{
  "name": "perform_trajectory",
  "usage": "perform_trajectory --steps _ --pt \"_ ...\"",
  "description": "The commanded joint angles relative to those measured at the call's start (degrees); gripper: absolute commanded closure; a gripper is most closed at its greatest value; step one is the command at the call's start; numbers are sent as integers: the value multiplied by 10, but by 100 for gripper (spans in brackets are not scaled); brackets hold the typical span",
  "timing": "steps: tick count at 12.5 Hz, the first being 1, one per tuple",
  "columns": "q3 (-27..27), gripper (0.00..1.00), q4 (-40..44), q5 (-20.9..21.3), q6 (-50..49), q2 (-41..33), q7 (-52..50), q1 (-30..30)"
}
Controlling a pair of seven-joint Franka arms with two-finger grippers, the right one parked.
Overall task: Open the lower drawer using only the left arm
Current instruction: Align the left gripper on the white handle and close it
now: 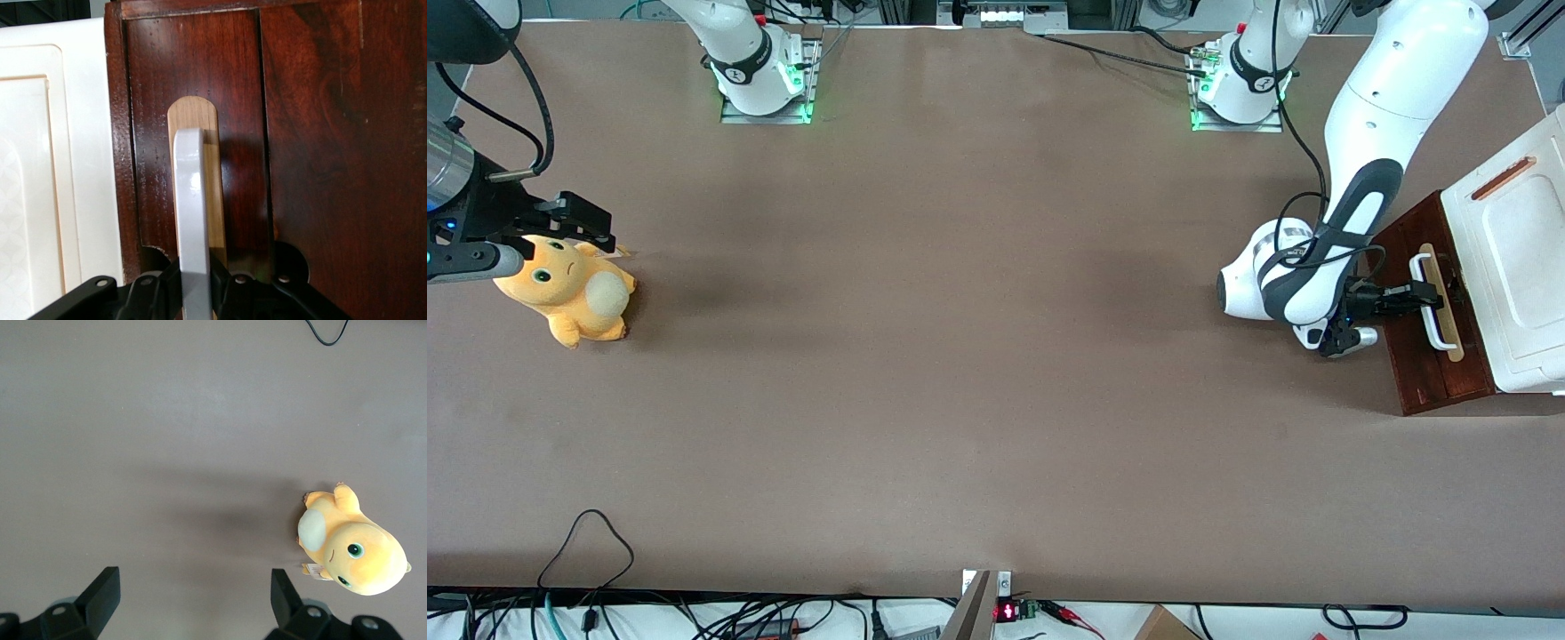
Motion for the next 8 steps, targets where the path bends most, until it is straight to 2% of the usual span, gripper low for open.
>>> perform_trajectory --steps 1,8 --pt "0 95 12 14 -1 3 12 1" --pt "-14 98 17 14 -4 2 11 -7"
